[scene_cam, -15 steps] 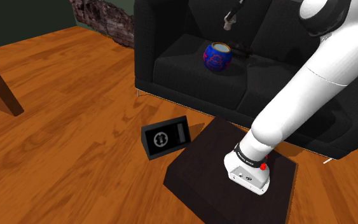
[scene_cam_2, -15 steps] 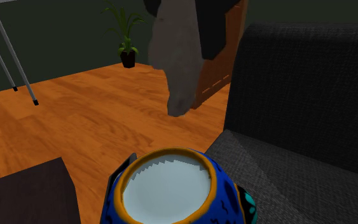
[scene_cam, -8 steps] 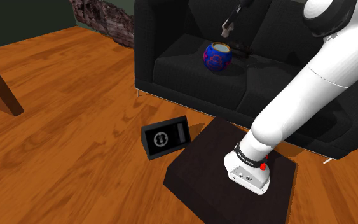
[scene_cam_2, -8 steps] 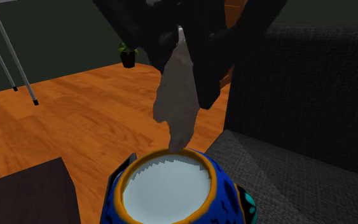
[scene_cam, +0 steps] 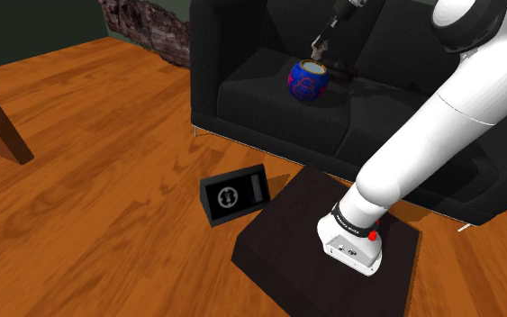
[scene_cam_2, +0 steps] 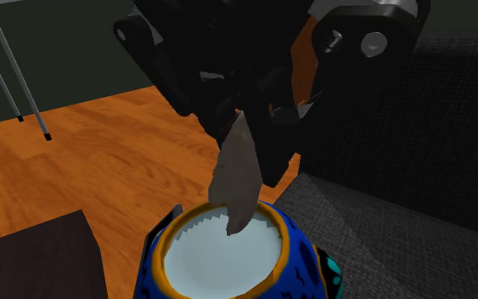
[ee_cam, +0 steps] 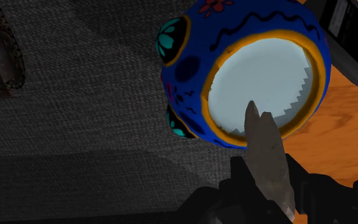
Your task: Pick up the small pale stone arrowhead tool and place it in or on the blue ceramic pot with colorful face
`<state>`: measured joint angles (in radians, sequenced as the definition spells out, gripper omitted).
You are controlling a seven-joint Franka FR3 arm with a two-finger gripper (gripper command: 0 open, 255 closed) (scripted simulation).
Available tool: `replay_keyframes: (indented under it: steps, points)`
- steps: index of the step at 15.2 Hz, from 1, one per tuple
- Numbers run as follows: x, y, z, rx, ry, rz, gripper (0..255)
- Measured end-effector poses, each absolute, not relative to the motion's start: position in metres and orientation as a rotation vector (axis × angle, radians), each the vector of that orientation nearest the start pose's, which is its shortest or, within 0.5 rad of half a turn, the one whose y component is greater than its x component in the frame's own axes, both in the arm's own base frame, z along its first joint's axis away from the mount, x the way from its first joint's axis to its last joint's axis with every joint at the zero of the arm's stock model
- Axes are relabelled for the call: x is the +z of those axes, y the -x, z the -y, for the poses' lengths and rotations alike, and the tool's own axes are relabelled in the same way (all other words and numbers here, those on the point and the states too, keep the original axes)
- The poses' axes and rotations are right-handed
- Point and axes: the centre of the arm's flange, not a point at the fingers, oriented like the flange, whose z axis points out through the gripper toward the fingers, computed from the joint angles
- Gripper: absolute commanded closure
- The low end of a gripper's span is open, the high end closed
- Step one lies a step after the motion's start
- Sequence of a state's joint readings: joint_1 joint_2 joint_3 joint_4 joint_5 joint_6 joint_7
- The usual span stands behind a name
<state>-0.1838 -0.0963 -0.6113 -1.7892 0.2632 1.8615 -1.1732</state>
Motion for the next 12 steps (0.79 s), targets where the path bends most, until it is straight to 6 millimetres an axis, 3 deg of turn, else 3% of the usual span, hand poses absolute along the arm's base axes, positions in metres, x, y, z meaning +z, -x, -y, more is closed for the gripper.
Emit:
replay_keyframes:
  steps: [3, 4, 10, 12]
  points:
    - [0.593, -0.392, 0.389, -0.527, 3.009, 0.485, 255]
    - [0.593, -0.392, 0.389, -0.528, 3.009, 0.485, 0]
    - [0.593, -0.392, 0.389, -0.528, 3.009, 0.485, 0]
    - [0.611, -0.388, 0.392, -0.529, 3.009, 0.484, 0]
